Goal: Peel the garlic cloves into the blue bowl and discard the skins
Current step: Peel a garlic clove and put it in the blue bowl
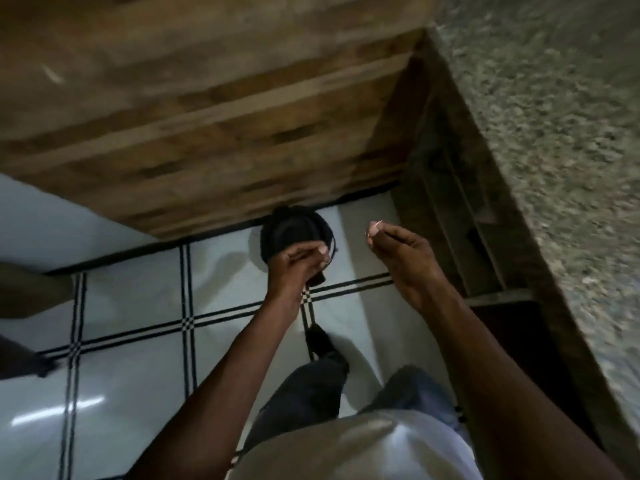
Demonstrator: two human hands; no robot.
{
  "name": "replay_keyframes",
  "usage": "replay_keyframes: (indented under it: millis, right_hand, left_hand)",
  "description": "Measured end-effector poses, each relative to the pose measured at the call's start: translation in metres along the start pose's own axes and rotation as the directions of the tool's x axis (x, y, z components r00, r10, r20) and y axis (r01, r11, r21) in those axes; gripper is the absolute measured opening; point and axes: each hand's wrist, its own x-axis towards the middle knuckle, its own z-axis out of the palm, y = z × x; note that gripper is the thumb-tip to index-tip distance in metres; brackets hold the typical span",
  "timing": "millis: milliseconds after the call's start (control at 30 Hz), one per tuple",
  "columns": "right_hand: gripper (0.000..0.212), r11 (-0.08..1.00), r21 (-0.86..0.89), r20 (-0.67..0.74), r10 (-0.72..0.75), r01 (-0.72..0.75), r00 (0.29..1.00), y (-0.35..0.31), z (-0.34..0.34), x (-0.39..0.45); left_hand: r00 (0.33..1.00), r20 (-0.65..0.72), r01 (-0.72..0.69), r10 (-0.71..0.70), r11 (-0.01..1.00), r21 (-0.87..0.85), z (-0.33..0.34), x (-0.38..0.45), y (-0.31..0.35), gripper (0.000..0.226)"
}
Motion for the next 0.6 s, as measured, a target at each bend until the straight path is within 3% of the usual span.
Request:
replay_keyframes:
  millis: [300,467,600]
  right_hand:
    - [0.008,0.983,-0.172,0.098,0.088,-0.070,0.991,0.053,0.103,0.064]
    - [0.009,0.963,-0.247,0.106,0.135,-0.106,0.985,0.065,0.135,0.100]
    - [0.023,0.939,-0.305,0.070,0.188,-0.158,0.980,0.089,0.146,0.136]
  left_hand:
    - [0.970,-0.238,0.029,-0.056,0.993,-0.116,-0.088,0.058,0.017,0.021]
    - [0.957,-0.283,0.034,-0.066,0.992,-0.119,-0.111,0.084,0.020,0.023]
    - [0.949,-0.296,0.090,-0.107,0.993,-0.072,-0.123,0.118,0.009,0.017]
